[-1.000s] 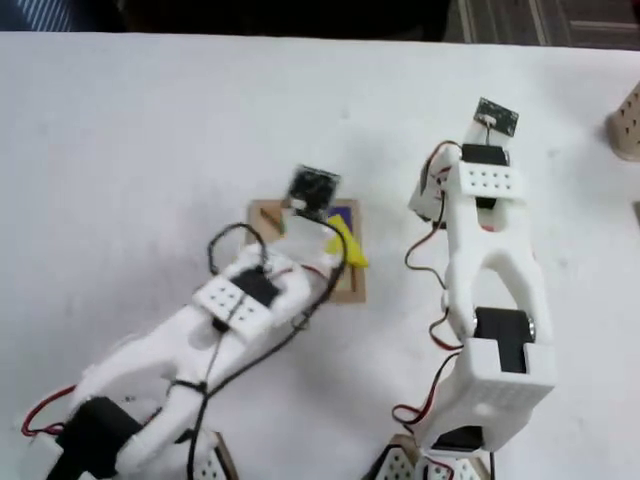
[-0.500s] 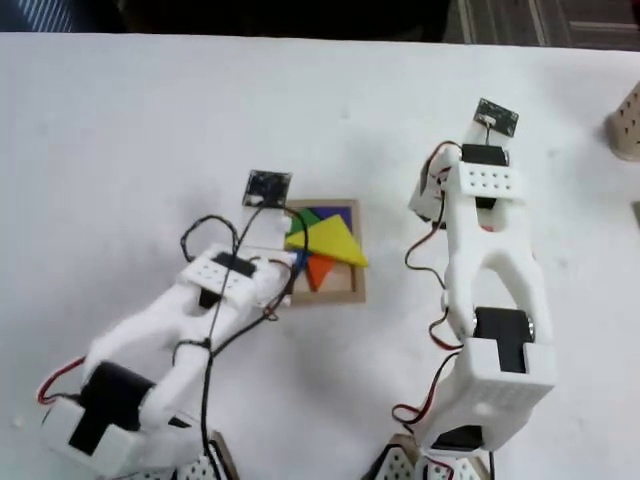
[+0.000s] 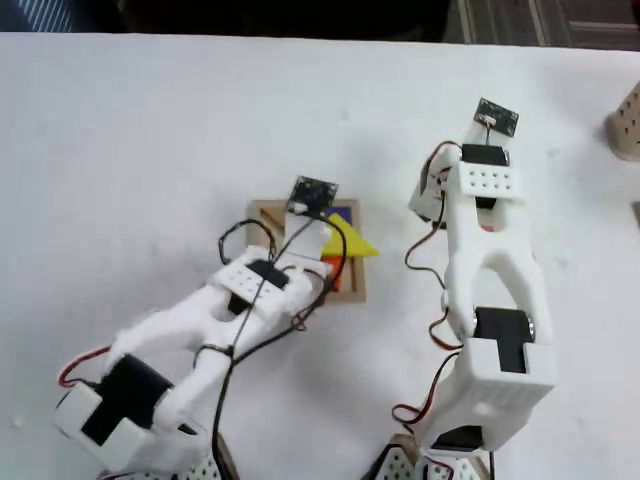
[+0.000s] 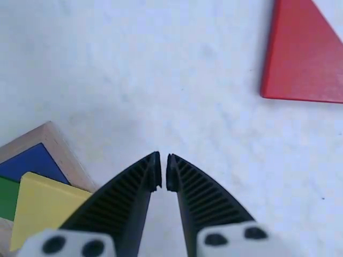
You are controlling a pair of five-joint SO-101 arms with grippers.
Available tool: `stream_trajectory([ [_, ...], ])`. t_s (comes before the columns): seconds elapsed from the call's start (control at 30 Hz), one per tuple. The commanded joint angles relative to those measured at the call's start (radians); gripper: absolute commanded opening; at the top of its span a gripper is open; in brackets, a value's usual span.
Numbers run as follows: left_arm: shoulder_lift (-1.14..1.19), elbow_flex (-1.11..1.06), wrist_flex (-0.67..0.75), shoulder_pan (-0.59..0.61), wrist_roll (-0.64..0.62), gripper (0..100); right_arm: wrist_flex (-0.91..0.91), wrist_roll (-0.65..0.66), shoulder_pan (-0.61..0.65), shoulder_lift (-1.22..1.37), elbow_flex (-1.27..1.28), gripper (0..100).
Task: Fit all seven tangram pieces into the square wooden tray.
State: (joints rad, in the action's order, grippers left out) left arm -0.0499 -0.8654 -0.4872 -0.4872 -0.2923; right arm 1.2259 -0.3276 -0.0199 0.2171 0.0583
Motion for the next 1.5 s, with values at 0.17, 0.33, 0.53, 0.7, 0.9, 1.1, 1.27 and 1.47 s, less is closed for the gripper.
stream_trajectory([
  [0.17, 0.105, 0.157, 0.021, -0.012, -0.077, 2, -0.013, 0.002, 0.012, -0.051, -0.029, 2.5],
  [0.33, 0.116, 0.166, 0.028, -0.019, -0.077, 2, -0.013, 0.002, 0.012, -0.051, -0.029, 2.5],
  [0.53, 0.113, 0.16, 0.021, -0.028, -0.077, 2, -0.015, 0.002, 0.012, -0.051, -0.029, 2.5],
  [0.7, 0.027, 0.157, -0.072, -0.042, -0.075, 2, -0.015, 0.002, 0.012, -0.051, -0.029, 2.5],
  [0.9, -0.239, 0.041, -0.14, -0.065, 0.0, 2, -0.015, 0.002, 0.012, -0.051, -0.029, 2.5],
  [1.1, -0.392, -0.031, -0.054, -0.061, -0.014, 2, -0.015, 0.002, 0.008, -0.051, -0.029, 2.5],
  [1.27, -0.292, 0.018, 0.161, -0.036, -0.005, 2, -0.015, 0.002, 0.005, -0.051, -0.029, 2.5],
  [1.47, 0.073, 0.322, 0.186, -0.042, 0.018, 2, -0.015, 0.002, 0.005, -0.051, -0.029, 2.5],
])
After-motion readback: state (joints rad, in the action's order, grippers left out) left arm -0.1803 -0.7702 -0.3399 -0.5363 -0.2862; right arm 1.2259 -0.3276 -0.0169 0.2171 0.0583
